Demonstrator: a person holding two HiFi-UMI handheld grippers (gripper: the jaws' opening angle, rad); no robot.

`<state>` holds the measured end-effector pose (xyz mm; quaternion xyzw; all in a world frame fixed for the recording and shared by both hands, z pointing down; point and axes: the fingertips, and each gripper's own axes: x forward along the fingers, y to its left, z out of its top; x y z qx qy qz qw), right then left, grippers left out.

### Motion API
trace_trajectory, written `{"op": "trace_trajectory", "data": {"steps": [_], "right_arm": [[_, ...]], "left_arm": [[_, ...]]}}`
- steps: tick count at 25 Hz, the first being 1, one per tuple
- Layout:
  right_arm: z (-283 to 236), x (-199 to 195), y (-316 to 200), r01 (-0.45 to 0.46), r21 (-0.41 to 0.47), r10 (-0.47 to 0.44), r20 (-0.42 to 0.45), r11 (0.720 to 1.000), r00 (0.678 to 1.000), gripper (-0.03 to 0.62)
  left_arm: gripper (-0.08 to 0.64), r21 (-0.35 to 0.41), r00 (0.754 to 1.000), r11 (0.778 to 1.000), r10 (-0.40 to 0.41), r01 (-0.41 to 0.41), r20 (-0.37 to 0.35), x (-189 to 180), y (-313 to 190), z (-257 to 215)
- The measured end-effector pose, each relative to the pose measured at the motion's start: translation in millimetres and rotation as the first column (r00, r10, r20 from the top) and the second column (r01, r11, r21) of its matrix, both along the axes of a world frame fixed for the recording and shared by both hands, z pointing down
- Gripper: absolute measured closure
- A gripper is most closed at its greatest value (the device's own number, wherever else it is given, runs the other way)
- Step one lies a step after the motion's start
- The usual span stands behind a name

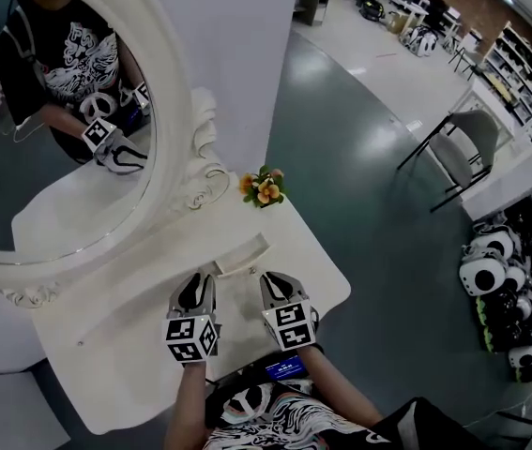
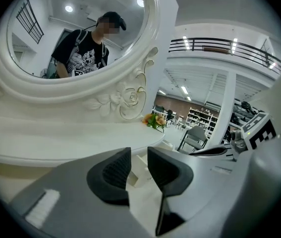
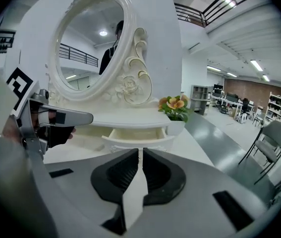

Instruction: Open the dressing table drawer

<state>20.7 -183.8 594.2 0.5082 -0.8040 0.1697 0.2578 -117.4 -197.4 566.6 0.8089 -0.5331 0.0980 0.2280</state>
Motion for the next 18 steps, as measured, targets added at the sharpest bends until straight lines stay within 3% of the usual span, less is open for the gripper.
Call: {"op": "trace_trajectory", "data": {"steps": [2, 8, 18], "right_arm": [[-10.4, 1.5, 3.8, -0.018, 0.027, 0.018, 0.012, 0.999, 1.0, 0.591], [-37.2, 3.9, 13.0, -0.045, 0.095, 0.04, 0.052, 0.994, 0.998, 0.591], [-49.9, 4.0, 20.5, -0.033, 0.12, 0.028, 0.041, 0.992, 0.999, 0.592]], "left_arm": [[0.459, 0.02, 1.0, 1.0, 0.008, -0.008, 0.001, 0.3, 4.2, -8.9], [0.471, 0.08, 1.0, 0.997, 0.02, -0.021, 0.011, 1.6, 14.5, -31.6], [0.479, 0.103, 0.999, 0.994, 0.035, -0.036, 0.018, 6.5, 22.6, -41.1]]}}
